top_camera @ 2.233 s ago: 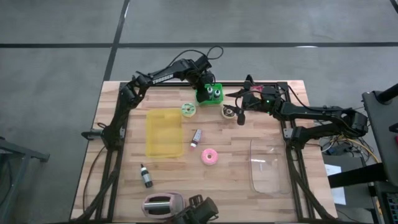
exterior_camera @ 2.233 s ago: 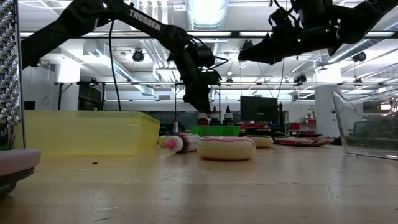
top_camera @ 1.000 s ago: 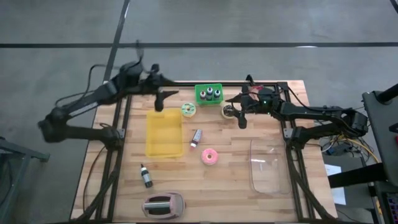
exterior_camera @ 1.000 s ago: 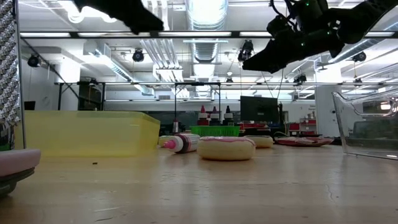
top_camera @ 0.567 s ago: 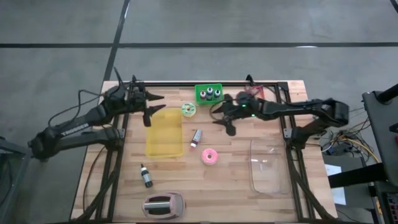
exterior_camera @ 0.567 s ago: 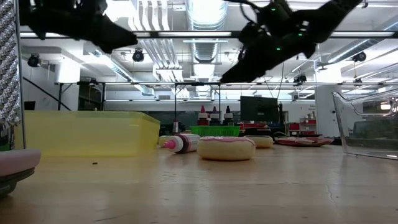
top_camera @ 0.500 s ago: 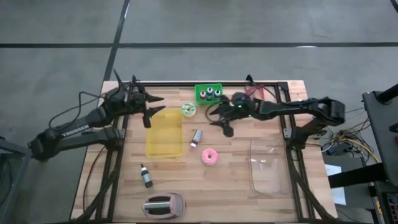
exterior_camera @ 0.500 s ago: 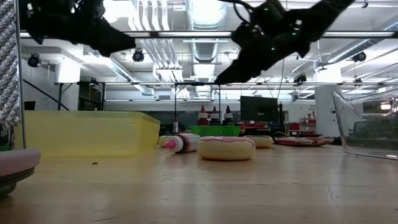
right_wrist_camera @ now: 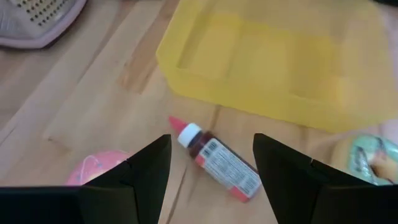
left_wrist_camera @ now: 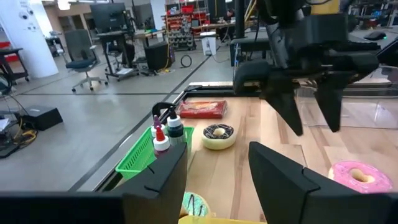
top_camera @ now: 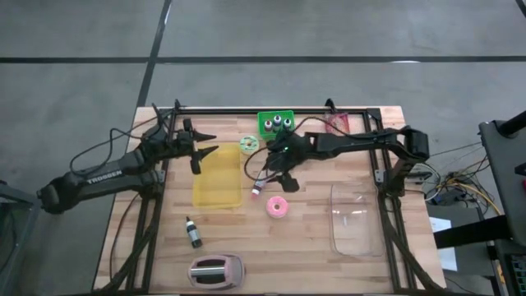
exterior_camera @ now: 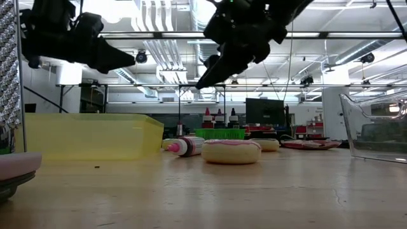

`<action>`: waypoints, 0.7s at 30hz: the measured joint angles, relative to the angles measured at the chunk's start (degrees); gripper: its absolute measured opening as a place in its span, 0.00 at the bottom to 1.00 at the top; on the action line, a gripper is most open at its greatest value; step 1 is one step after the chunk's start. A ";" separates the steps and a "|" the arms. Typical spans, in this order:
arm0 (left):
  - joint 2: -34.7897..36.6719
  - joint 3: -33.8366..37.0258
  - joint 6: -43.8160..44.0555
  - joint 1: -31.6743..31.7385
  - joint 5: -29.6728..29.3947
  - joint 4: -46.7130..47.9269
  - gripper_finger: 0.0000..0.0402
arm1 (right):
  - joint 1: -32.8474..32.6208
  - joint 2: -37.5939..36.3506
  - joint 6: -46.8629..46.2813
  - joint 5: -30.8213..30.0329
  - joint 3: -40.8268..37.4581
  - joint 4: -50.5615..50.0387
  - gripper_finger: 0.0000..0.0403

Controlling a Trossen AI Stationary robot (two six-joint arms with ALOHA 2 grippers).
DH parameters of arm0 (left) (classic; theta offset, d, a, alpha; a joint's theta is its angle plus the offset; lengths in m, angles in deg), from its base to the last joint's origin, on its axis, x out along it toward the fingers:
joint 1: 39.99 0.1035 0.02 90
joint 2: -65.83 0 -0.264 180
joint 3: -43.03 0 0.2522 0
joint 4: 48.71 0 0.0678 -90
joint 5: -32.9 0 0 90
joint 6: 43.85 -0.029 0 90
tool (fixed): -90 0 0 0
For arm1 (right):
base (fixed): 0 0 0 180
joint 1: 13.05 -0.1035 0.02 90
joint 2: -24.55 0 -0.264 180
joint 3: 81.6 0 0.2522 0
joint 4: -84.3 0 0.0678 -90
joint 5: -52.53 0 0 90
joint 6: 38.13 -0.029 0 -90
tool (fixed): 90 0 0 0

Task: Pick & Place Food Item
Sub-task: Put the pink food coloring bottle into the green bin

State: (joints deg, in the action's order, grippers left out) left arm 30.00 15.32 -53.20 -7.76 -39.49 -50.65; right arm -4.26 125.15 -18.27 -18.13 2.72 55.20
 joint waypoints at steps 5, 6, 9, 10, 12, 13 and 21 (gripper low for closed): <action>0.00 2.11 0.12 0.00 0.02 -2.50 0.43 | -0.66 3.76 1.69 -0.26 3.97 -6.02 0.55; 0.00 2.37 0.24 0.00 0.00 -2.76 0.43 | -0.72 4.47 2.11 -0.61 4.35 -6.73 0.55; 0.07 2.83 0.25 0.00 0.00 -3.19 0.43 | -0.68 6.20 3.56 -1.30 4.79 -7.62 0.55; 0.07 2.83 0.25 0.00 0.00 -3.19 0.43 | -0.67 6.36 4.08 -1.36 4.83 -7.64 0.55; 0.07 2.87 0.27 0.02 -0.02 -3.21 0.43 | -0.65 6.63 5.37 -1.46 4.81 -7.27 0.55; 0.07 2.87 0.25 0.06 -0.02 -3.21 0.43 | -0.67 6.85 6.06 -1.67 4.81 -6.87 0.55; 0.07 2.83 0.30 0.17 -0.39 -3.56 0.43 | -0.65 10.10 9.29 -5.04 5.00 -6.46 0.55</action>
State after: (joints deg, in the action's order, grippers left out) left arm 30.06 18.15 -52.91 -7.59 -39.88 -54.21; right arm -4.91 135.25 -8.98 -23.16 7.72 48.74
